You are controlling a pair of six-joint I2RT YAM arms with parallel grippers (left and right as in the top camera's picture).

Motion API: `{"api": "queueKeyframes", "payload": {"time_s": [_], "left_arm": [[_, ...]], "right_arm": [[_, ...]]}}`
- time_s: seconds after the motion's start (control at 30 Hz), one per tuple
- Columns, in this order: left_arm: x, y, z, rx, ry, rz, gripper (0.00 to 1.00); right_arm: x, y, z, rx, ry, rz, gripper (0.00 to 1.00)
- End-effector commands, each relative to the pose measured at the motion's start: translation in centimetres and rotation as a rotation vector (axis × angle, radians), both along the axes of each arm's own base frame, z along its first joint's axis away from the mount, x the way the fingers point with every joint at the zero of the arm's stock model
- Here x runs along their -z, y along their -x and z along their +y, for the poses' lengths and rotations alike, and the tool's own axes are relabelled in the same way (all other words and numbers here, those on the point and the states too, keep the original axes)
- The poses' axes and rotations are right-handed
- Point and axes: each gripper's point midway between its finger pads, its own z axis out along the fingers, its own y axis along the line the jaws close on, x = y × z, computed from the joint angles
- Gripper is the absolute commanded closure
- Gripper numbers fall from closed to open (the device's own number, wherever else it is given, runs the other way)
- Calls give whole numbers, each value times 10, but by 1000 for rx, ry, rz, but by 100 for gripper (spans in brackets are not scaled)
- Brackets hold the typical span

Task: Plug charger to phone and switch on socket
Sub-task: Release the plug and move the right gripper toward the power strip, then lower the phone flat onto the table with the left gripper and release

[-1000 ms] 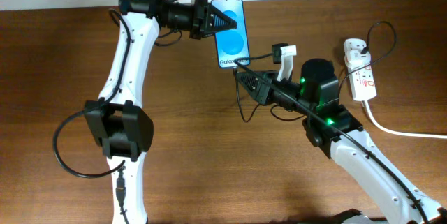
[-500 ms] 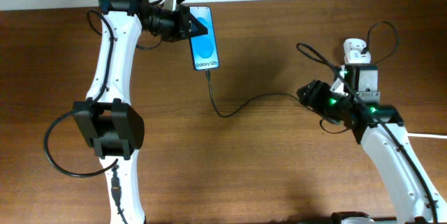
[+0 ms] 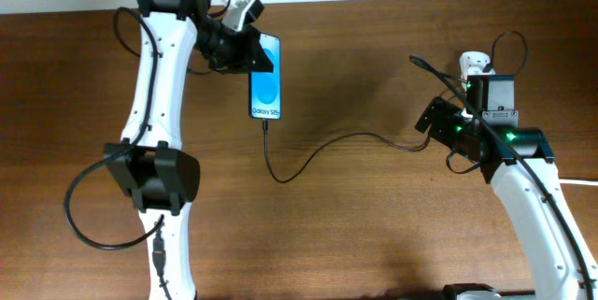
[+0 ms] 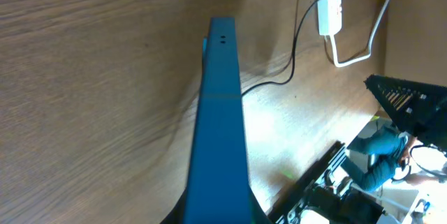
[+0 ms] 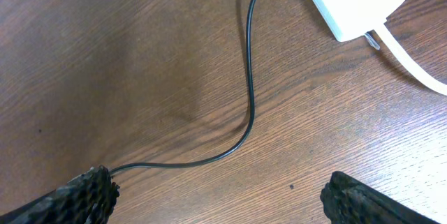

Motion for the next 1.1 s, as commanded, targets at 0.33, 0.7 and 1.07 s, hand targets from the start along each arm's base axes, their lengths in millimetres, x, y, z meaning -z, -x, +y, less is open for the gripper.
{"api": "queueKeyframes", "payload": {"time_s": [0.33, 0.7, 1.07], "left_arm": [[56, 12, -7, 52, -7, 113, 100], [86, 14, -7, 48, -5, 153, 100], [74, 22, -10, 47, 86, 205, 100]], "right_arm": [[-10, -4, -4, 11, 19, -26, 2], [-10, -4, -4, 11, 19, -26, 2], [-10, -4, -4, 11, 19, -25, 2]]}}
